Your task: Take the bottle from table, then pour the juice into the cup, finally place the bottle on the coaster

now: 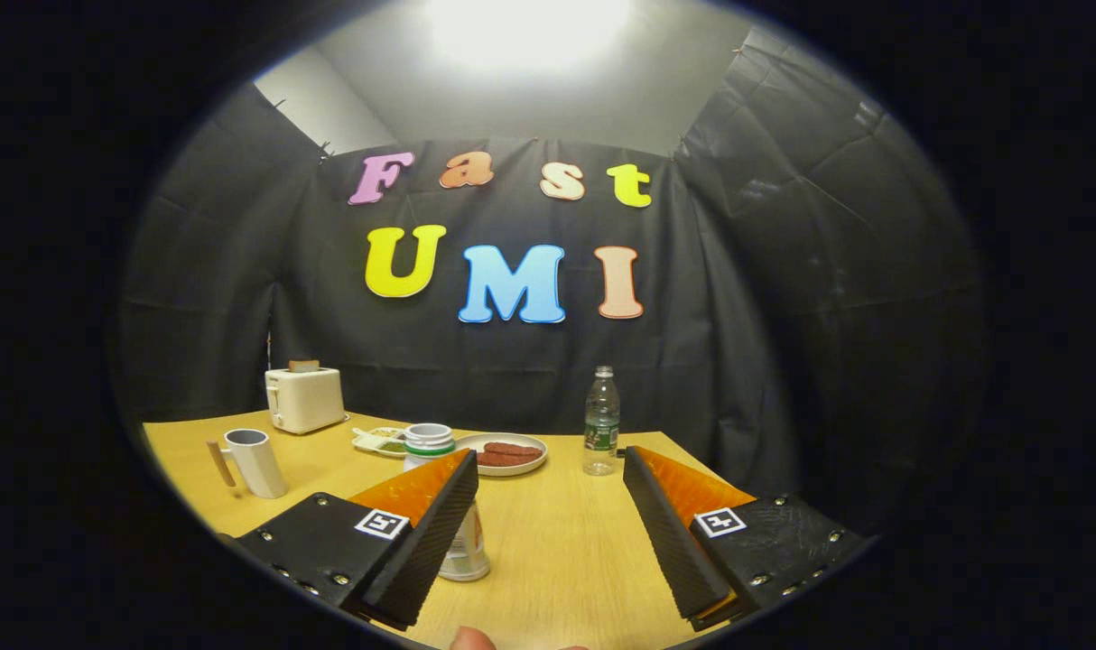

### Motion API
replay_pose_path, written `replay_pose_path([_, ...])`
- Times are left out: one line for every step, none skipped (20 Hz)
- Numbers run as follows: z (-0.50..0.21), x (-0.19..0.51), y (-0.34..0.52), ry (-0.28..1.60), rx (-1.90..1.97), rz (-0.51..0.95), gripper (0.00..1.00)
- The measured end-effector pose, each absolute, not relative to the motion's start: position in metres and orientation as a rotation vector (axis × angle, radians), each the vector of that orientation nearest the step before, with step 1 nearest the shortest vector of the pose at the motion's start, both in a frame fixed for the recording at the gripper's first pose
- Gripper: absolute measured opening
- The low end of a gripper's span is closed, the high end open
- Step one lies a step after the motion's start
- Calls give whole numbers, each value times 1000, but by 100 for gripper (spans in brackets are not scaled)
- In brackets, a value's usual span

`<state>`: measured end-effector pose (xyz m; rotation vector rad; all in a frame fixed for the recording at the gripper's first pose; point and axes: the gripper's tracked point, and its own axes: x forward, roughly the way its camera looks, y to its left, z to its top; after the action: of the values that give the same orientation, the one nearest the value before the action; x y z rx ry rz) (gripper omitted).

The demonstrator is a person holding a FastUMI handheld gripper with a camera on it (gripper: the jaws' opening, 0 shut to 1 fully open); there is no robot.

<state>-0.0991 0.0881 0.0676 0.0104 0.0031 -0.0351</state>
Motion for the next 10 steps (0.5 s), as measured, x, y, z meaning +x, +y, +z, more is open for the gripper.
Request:
replay_pose_path([66, -97, 98, 9, 12, -16, 99])
replay_pose_path([65, -98, 108, 14, 14, 5, 99])
replay_pose_path([65, -96, 117, 16, 13, 23, 99])
replay_pose_path([62, -94, 123, 22, 13, 37, 99])
replay_pose_path([59, -92, 130, 29, 13, 50, 99])
replay_pose_path([55, -88, 137, 35, 17, 65, 99])
replay_pose_path([51, -84, 143, 45, 25, 78, 99])
replay_pose_path([45, -81, 149, 55, 34, 91, 99])
replay_pose_path([41, -77, 154, 66, 37, 101, 99])
replay_pose_path([36, -73, 157, 75, 40, 105, 99])
